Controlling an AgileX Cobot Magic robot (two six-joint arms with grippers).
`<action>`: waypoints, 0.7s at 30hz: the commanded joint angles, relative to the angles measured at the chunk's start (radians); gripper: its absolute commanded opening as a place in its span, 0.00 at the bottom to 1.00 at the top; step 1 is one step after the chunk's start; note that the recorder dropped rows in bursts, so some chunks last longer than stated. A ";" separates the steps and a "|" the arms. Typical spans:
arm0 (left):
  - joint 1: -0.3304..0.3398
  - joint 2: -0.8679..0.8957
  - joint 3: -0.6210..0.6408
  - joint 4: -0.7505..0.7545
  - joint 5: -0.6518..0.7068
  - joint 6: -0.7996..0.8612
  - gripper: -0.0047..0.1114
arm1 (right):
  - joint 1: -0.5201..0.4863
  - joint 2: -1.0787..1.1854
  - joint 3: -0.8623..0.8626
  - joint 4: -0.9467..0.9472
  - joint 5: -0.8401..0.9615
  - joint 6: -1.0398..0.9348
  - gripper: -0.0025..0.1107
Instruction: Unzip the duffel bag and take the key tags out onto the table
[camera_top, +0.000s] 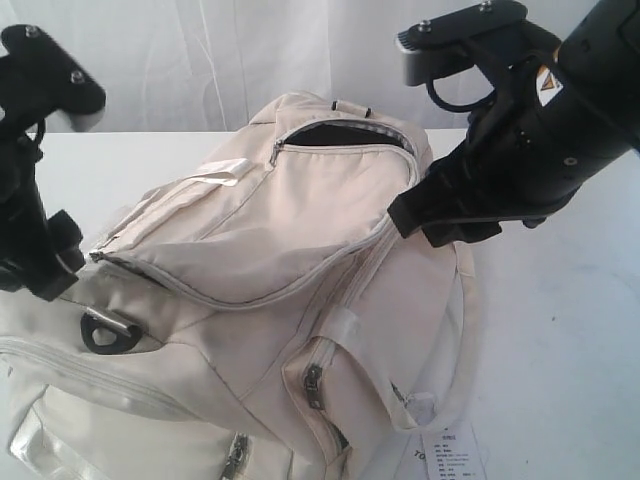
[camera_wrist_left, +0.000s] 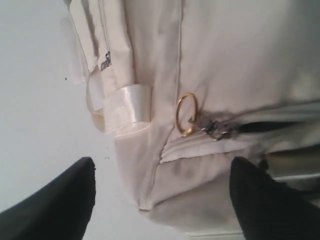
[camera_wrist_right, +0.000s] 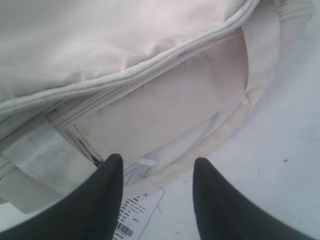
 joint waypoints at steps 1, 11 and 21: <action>-0.001 -0.006 -0.082 -0.251 0.057 0.195 0.70 | 0.000 -0.004 0.005 -0.008 -0.028 0.006 0.39; -0.001 0.007 -0.090 -0.667 -0.052 0.756 0.70 | 0.000 -0.004 0.005 -0.008 -0.026 0.006 0.39; -0.001 0.121 -0.090 -0.753 -0.067 0.911 0.69 | 0.000 -0.004 0.005 -0.008 -0.028 0.008 0.39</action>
